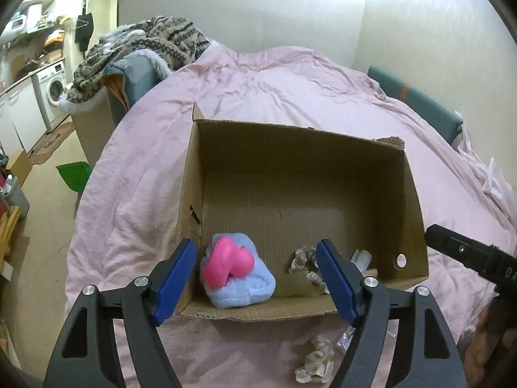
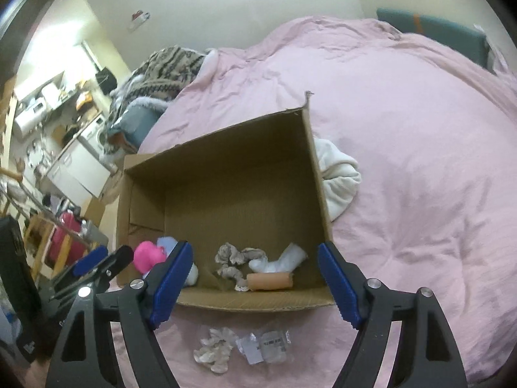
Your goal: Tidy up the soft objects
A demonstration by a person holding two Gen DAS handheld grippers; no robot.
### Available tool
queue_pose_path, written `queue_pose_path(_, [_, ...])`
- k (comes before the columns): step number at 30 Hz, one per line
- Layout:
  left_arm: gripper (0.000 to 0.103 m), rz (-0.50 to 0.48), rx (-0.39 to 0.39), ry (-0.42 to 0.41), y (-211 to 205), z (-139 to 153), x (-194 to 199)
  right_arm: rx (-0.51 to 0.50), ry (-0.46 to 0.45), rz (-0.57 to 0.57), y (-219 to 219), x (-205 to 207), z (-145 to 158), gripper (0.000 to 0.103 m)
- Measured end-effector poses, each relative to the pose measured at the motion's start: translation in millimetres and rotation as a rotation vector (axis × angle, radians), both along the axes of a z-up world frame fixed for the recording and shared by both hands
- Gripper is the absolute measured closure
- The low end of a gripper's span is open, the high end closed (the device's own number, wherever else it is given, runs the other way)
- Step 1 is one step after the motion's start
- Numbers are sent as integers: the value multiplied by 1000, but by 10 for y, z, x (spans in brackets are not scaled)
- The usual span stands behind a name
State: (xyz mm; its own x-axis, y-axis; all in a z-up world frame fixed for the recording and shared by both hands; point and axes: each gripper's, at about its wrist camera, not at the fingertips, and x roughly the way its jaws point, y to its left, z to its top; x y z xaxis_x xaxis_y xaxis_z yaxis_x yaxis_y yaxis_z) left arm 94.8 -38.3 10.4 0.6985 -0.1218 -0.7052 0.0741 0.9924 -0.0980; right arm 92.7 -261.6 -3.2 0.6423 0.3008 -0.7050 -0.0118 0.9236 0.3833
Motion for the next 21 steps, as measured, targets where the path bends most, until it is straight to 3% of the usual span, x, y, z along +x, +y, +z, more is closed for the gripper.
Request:
queue_pose_path(10, [29,9,-3,25,9,-34,38,8,31,6,-10,32,-43,19])
queue_pose_path(21, [29,27,26,80,71,-40,-142,-8,107,35,40,-217,-123,19])
